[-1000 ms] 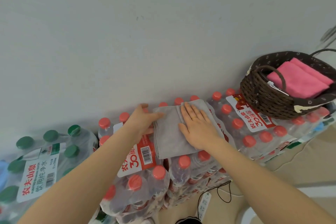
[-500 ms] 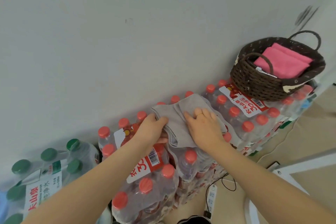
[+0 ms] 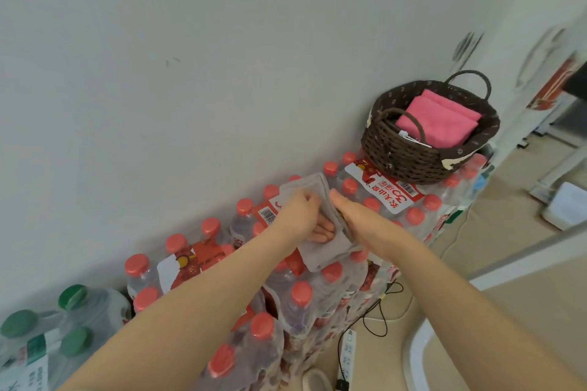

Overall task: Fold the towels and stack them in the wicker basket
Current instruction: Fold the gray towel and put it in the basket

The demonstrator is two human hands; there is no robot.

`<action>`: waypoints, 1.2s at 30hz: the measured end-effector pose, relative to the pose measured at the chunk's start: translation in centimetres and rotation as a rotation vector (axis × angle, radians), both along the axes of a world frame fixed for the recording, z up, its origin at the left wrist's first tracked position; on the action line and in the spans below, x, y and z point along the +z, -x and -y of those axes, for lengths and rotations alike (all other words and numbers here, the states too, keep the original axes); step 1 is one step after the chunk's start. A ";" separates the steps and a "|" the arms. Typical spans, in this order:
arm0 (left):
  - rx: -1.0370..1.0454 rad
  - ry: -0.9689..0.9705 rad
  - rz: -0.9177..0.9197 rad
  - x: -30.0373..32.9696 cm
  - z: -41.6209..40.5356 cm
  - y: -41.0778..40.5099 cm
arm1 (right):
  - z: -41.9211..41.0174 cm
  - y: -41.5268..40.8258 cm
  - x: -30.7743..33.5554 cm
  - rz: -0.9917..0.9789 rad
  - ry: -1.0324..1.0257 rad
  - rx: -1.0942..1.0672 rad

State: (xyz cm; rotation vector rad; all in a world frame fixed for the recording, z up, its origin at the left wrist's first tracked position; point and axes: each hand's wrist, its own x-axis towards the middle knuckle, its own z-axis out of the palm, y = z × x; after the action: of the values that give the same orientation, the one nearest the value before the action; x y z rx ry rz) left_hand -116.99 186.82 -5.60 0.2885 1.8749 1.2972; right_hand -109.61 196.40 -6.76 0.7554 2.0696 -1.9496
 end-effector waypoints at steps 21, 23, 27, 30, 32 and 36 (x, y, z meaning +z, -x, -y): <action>-0.891 0.447 -0.957 -4.5 0.5 5.9 | -2.6 -2.2 -2.3 -0.284 -0.989 0.247; -0.855 0.482 -0.958 -4.6 0.5 5.9 | -1.4 -1.7 -1.6 -0.311 -1.109 0.441; -0.718 0.446 -0.846 -4.8 0.8 6.3 | 0.2 -1.5 -3.1 -0.251 -1.239 0.651; -0.687 0.399 -0.791 -4.9 1.4 6.6 | -0.6 -2.4 -4.7 -0.203 -1.237 0.626; -0.686 0.381 -0.767 -5.0 2.0 7.0 | -1.1 -3.0 -5.6 -0.228 -1.300 0.592; -0.760 0.407 -0.783 -4.8 3.3 7.1 | -1.1 -3.3 -6.2 -0.271 -1.391 0.481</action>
State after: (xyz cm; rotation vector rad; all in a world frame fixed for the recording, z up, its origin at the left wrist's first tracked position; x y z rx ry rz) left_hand -124.11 183.53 -10.38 1.2765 2.2354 0.2636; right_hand -106.32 197.49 -12.98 0.0505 3.1981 -0.1610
